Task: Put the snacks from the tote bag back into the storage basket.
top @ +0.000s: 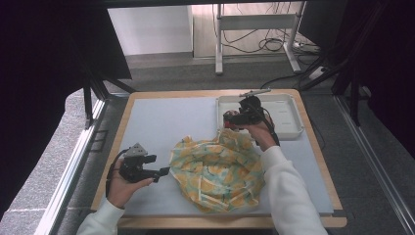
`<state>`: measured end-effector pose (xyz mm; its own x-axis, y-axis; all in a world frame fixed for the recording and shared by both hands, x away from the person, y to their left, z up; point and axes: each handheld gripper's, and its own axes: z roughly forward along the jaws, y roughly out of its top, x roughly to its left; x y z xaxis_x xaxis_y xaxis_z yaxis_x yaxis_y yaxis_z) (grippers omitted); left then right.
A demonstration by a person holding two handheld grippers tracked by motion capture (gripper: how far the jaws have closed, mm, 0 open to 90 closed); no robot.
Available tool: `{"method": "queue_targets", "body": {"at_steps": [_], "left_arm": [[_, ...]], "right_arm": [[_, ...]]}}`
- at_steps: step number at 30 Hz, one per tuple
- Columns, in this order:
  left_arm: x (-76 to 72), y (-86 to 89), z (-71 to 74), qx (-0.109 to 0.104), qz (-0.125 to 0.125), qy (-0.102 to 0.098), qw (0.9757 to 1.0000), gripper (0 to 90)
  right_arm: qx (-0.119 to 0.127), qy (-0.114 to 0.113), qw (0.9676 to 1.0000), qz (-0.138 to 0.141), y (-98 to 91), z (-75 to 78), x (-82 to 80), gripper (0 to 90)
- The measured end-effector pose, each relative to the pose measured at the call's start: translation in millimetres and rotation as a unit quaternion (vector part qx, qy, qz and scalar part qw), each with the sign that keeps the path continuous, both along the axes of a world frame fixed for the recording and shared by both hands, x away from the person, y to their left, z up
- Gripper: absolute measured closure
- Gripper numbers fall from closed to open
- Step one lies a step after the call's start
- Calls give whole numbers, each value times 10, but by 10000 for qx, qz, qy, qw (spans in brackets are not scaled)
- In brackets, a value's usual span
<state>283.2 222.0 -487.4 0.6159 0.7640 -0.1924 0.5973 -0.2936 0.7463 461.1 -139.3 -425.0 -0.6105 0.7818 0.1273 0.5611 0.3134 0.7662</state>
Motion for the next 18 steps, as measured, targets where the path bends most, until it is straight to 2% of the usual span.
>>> {"method": "queue_targets", "body": {"at_steps": [10, 18], "left_arm": [[-15, -10, 4, 25, 20, -17, 10000, 243], [-16, -5, 6, 36, 40, -23, 10000, 243]], "right_arm": [[153, -187, 9995, 205, -120, 100, -328, 285], [280, -391, 9978, 466, -283, 112, -751, 290]]}}
